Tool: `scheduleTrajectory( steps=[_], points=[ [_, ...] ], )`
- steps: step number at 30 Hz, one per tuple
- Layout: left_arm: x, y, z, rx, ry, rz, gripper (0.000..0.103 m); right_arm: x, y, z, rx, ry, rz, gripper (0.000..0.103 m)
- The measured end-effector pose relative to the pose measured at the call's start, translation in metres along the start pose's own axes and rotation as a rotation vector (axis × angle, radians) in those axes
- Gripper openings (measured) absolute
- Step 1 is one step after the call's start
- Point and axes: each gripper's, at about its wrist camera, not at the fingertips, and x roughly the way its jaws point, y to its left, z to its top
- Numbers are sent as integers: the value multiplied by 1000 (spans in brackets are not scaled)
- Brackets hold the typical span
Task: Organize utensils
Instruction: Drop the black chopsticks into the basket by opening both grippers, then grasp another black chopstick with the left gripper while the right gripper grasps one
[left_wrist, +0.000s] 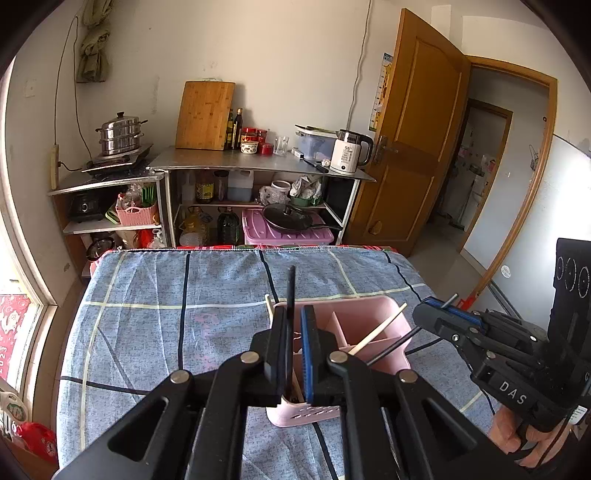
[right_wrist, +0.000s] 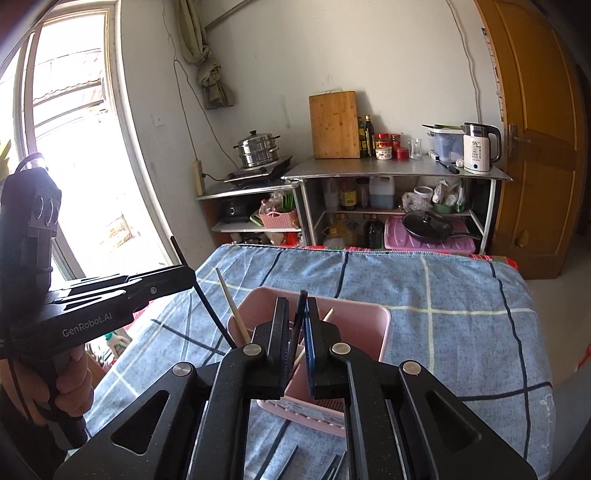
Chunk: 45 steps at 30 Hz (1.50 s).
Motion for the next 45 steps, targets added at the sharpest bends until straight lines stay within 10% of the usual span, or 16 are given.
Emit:
scheduleTrajectory(
  steps=[7, 23, 45],
  points=[
    [-22, 4, -6, -18, -59, 35, 36, -28, -5, -1, 2, -44, -18, 14],
    [-76, -20, -72, 12, -127, 4, 37, -113, -13, -57, 23, -128, -40, 17],
    [-23, -56, -155, 12, 99, -74, 37, -90, -28, -137, 79, 63, -22, 16]
  ],
)
